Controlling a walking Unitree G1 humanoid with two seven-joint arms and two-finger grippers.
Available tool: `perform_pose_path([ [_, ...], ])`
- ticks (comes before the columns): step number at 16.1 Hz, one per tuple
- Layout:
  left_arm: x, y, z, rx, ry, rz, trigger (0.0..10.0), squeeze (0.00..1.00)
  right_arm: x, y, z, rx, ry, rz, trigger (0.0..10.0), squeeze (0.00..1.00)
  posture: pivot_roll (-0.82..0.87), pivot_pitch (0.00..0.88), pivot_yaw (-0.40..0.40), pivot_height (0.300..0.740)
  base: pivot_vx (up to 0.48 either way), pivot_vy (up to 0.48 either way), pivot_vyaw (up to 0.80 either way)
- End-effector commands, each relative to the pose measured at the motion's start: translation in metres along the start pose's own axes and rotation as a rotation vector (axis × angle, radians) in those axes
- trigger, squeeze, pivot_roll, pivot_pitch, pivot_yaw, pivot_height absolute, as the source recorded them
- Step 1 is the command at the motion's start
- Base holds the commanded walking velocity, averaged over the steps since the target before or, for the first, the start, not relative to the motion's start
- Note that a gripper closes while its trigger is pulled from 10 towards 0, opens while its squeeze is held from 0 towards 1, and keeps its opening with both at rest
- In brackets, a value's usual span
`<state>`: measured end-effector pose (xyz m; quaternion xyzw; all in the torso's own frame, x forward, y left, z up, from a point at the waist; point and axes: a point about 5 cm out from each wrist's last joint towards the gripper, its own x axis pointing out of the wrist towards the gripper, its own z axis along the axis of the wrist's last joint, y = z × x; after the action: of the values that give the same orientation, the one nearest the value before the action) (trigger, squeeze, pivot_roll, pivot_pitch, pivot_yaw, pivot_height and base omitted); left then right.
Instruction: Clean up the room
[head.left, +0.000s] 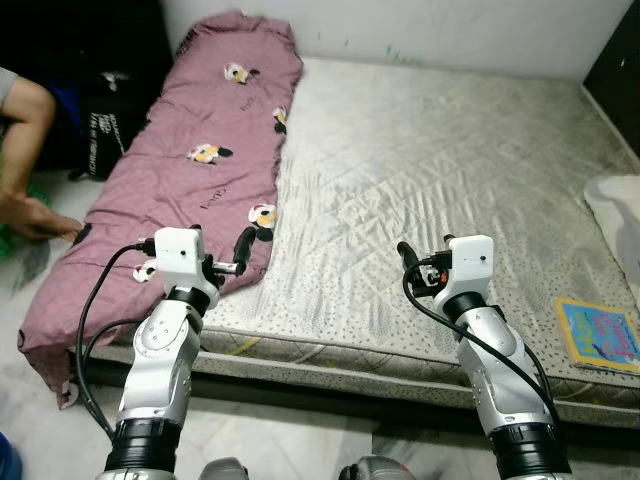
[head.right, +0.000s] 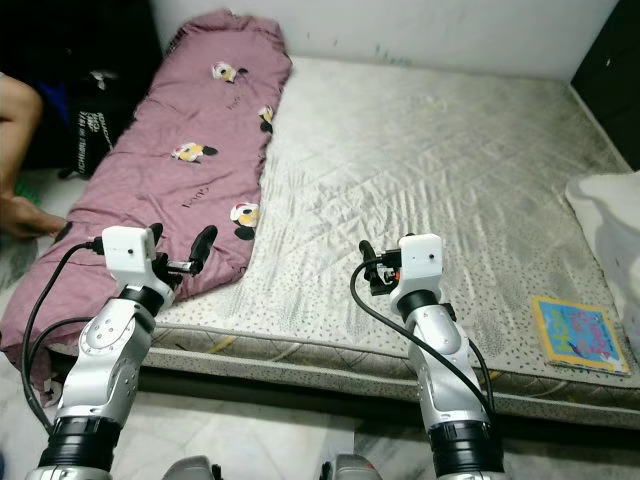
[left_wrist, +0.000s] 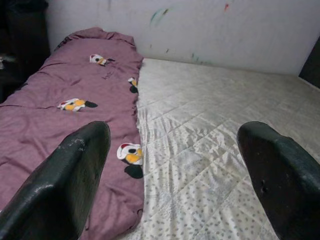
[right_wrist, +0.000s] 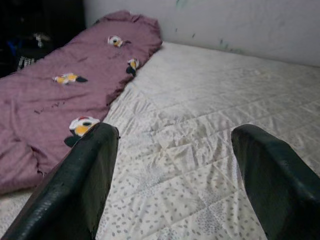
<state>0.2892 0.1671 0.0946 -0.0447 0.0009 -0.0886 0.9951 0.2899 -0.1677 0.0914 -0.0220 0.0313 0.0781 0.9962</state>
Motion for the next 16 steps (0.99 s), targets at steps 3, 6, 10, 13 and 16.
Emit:
perform_pose_path([
  [3,0.002,-0.0017,0.0038,0.008,-0.015,-0.014,10.0,0.0,0.0009,-0.0032,-0.0011,-0.003,0.013,-0.018,10.0,0.0,-0.05,0.043,-0.027,0.74,0.365,0.0,-0.8],
  [6,0.002,-0.0016,0.0037,0.008,-0.015,-0.015,10.0,0.0,0.0009,-0.0031,-0.001,-0.005,0.011,-0.018,10.0,0.0,-0.05,0.043,-0.027,0.74,0.363,0.0,0.0],
  [10,0.0025,-0.0008,0.0022,0.01,-0.002,0.01,10.0,0.0,0.0011,-0.003,-0.0008,-0.006,0.01,-0.017,10.0,0.0,-0.05,0.043,-0.027,0.74,0.0,0.0,0.0],
  [13,0.0032,-0.0014,0.0036,0.012,-0.014,-0.008,10.0,0.0,0.0015,-0.0033,-0.0009,-0.005,0.011,-0.019,10.0,0.0,-0.05,0.043,-0.027,0.74,0.0,0.0,0.0],
  [16,0.0029,-0.0015,0.0045,0.013,-0.021,-0.013,10.0,0.0,0.0018,-0.0031,-0.0014,-0.002,0.015,-0.02,10.0,0.0,-0.05,0.043,-0.027,0.74,0.169,0.0,0.0],
])
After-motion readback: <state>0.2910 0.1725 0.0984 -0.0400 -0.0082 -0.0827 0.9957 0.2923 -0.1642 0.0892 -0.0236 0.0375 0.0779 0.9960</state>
